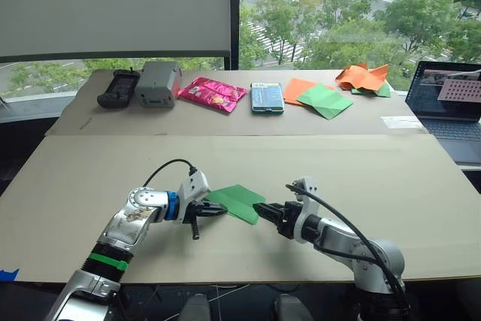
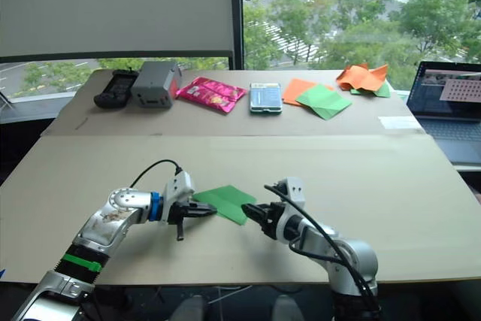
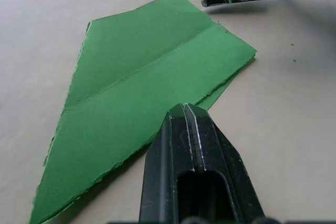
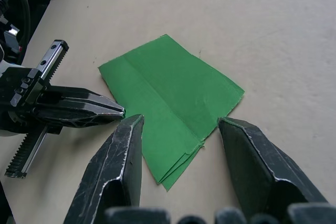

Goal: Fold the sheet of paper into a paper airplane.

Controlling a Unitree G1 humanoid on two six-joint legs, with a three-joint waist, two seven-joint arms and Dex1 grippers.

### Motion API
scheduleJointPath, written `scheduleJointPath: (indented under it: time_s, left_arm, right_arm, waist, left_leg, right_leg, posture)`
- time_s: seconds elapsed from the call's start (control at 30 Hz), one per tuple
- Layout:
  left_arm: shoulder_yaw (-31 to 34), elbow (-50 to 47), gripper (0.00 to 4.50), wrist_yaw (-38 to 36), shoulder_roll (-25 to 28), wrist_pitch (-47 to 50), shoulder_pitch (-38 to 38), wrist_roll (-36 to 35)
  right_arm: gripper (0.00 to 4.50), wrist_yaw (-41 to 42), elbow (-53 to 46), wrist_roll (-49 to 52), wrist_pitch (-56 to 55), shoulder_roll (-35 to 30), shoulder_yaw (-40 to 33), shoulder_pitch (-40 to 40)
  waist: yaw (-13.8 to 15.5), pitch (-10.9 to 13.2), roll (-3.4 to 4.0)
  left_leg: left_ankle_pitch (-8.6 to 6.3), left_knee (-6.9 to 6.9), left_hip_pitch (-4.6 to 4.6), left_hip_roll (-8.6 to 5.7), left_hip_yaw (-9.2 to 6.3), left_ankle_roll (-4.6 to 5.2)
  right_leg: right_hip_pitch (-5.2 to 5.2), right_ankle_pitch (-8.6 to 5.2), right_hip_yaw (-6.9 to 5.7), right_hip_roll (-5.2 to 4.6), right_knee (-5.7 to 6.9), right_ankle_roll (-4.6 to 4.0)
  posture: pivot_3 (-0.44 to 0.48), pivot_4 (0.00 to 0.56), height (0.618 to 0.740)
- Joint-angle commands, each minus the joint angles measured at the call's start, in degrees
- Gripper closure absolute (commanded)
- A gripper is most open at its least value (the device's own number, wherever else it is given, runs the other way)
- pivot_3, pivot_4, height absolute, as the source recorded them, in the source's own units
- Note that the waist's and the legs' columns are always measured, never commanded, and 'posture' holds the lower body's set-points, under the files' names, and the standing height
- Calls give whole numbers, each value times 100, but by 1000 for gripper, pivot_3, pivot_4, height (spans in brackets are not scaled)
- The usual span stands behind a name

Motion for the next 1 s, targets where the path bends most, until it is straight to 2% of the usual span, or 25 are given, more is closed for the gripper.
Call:
scheduleJointPath:
  time_s: [0.03, 0.13, 0.5, 1.0]
  left_arm:
    - [171, -216, 4500, 91, 24, 162, -58, -128]
    - [224, -317, 4500, 91, 67, 234, -40, -175]
    - [366, -486, 4500, 218, 177, 320, 67, -266]
    - [502, -193, 4500, 367, 340, 236, 45, -185]
  right_arm:
    - [1986, -1, -42, 37, -217, 88, 7, -73]
    - [1986, 3, -12, 36, -246, 96, 13, -73]
    - [1986, 4, 21, 78, -256, 144, -21, -127]
    - [1986, -13, 16, 105, -237, 195, -51, -169]
  waist:
    - [-4, 0, 0]
    - [-2, 0, 0]
    - [0, 0, 0]
    - [1, 0, 0]
  left_leg:
    - [0, 0, -8, 0, 0, 0]
    - [2, 0, -33, 0, -1, 3]
    - [2, 0, -33, 0, -2, 3]
    - [2, 0, -33, 0, -2, 3]
  right_leg:
    - [-8, 0, 0, 1, 1, 0]
    - [-37, 1, 0, 5, 7, 0]
    - [-38, 1, 1, 7, 8, 0]
    - [-38, 1, 1, 8, 9, 0]
  posture:
    - [0, 150, 718]
    - [0, 150, 718]
    - [0, 150, 718]
    - [0, 150, 718]
